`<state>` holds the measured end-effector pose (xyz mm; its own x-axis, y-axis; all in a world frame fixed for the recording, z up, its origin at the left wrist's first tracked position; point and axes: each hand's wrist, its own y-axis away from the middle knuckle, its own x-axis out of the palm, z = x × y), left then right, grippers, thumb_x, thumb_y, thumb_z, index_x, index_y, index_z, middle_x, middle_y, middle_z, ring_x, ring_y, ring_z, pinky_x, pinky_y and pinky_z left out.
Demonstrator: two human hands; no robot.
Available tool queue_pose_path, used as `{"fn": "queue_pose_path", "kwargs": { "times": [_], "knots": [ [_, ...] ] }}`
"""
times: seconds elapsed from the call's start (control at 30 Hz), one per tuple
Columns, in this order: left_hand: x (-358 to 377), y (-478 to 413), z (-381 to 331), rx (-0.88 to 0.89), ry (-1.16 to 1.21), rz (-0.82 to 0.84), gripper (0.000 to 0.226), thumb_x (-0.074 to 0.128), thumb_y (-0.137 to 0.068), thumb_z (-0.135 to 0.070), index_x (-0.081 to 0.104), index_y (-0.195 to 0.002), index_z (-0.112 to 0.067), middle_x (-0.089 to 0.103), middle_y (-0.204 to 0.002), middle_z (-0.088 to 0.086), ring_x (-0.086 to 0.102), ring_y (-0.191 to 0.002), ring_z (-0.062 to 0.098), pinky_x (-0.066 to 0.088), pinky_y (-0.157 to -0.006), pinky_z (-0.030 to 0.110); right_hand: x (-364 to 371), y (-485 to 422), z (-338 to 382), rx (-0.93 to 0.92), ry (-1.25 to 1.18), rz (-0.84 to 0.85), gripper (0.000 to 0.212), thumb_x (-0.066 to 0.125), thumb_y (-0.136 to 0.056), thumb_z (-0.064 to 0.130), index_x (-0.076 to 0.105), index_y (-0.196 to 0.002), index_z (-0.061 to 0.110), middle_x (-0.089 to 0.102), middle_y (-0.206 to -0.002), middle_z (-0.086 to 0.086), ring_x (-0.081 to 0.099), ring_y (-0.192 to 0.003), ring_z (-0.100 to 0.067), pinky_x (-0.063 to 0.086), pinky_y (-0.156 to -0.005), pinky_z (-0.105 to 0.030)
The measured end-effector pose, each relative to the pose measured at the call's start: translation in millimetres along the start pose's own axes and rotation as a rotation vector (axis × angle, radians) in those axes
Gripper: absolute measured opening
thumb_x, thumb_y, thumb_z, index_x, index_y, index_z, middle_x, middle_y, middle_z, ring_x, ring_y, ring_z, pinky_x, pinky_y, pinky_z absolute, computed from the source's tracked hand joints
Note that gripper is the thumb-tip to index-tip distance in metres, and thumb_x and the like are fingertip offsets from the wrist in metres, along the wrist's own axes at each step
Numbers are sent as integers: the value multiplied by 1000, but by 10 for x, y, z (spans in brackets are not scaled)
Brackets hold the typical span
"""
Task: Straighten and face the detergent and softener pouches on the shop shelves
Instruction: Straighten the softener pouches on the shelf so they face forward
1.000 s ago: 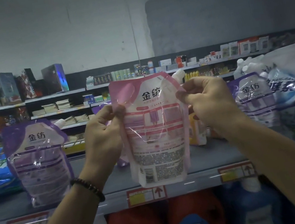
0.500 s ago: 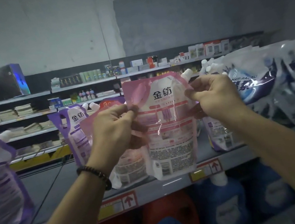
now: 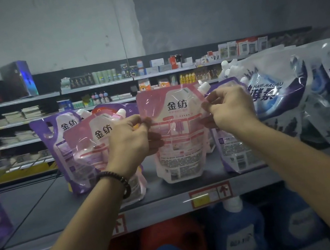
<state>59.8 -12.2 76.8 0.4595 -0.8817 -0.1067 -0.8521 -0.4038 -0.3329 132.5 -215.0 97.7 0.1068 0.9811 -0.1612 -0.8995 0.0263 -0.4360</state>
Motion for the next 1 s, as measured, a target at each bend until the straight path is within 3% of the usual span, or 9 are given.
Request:
{"fn": "queue_pose_path", "kwargs": {
  "times": [0.27,0.5,0.63,0.7,0.8,0.87,0.93,1.0],
  "knots": [
    [116,-6,18,22,-106,-29,26,45,-114,-13,68,-101,-16,81,-80,12,80,-73,33,68,-73,50,9,-165,-114,-13,71,33,23,70,-99,-4,71,-85,15,77,-91,-10,79,-62,-21,67,-62,-40],
    [135,-45,-3,21,-168,-58,29,45,-115,-15,68,-100,-7,79,-76,17,80,-67,33,68,-70,50,20,-224,-116,-32,71,47,6,77,-96,6,75,-99,10,77,-91,-12,78,-59,-23,67,-59,-38],
    [168,-24,2,67,-187,-74,22,51,-113,-16,68,-99,-14,80,-75,9,80,-64,25,67,-62,38,-10,-240,-155,-44,82,61,7,81,-93,11,75,-94,14,79,-85,-9,78,-61,-19,67,-63,-37],
    [169,-30,41,82,-174,-85,12,59,-109,-18,68,-112,-11,80,-81,8,80,-66,22,66,-61,34,-28,-235,-163,-59,72,69,9,83,-91,11,76,-97,12,80,-81,-7,79,-63,-17,67,-65,-36],
    [185,-16,107,123,-268,-129,45,68,-103,-28,53,-143,-15,78,-86,4,79,-74,18,67,-74,41,-63,-215,-180,-85,72,66,15,83,-91,7,76,-103,12,80,-80,-6,79,-65,-15,68,-66,-36],
    [251,76,146,171,-345,-149,67,71,-101,-30,36,-157,-18,73,-87,0,74,-80,13,63,-74,33,-109,-209,-204,-87,64,56,15,83,-91,6,75,-102,12,80,-80,-6,79,-65,-15,68,-65,-36],
    [353,201,203,224,-355,-163,81,74,-99,-29,25,-162,-19,67,-90,-3,67,-82,7,57,-72,24,-166,-197,-229,-90,61,48,14,83,-91,7,74,-100,13,80,-81,-7,79,-66,-15,67,-64,-34],
    [454,283,270,292,-353,-196,80,77,-97,-27,27,-159,-18,63,-93,-6,64,-85,2,56,-74,19,-233,-187,-265,-99,59,27,14,83,-90,8,74,-100,13,80,-82,-7,79,-66,-16,67,-65,-35]
  ]
}}
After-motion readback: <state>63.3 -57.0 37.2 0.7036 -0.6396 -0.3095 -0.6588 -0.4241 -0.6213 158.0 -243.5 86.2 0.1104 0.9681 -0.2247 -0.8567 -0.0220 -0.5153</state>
